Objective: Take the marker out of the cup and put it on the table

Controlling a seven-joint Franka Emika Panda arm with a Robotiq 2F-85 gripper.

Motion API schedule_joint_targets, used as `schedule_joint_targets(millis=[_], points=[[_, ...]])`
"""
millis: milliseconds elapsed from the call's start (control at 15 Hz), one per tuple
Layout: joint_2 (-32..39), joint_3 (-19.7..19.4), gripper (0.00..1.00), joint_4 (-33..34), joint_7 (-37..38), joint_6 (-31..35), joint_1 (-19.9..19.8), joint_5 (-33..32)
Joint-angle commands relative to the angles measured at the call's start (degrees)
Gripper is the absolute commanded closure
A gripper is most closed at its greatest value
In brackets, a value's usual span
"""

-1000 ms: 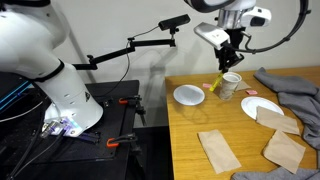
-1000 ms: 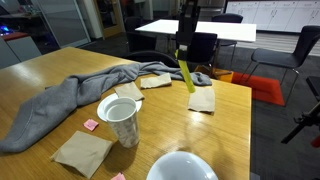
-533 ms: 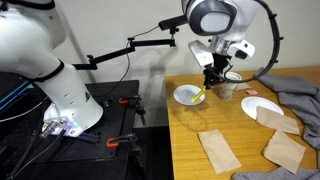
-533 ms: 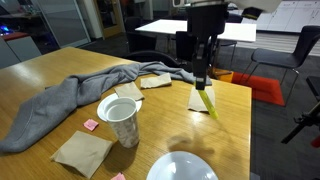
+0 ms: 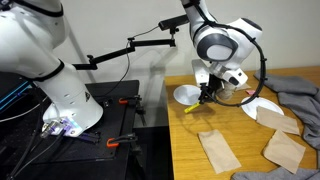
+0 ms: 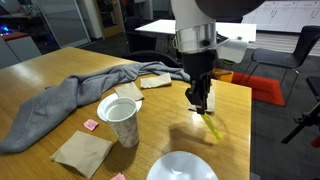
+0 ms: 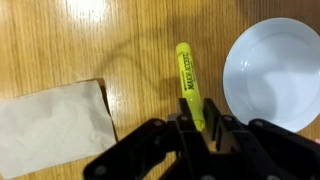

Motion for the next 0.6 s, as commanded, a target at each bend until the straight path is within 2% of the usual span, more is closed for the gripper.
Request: schedule_joint_targets(millis=[0,267,333,400,533], points=[[4.8,-1.4,0.95,5.9,4.4,-4.8,1.1,-0.5],[7.8,-1.5,0.93,9.5,5.7,-7.7,1.0,-0.4],[8.2,-1.7,0.77,10.1,5.9,-8.2,1.0,-0.4],[8.4,-1.9,0.54,10.4,6.7,-8.3,1.2,-0.5],[8.5,-2.1,0.5,10.9,7.4,-8.6,1.4,-0.5]])
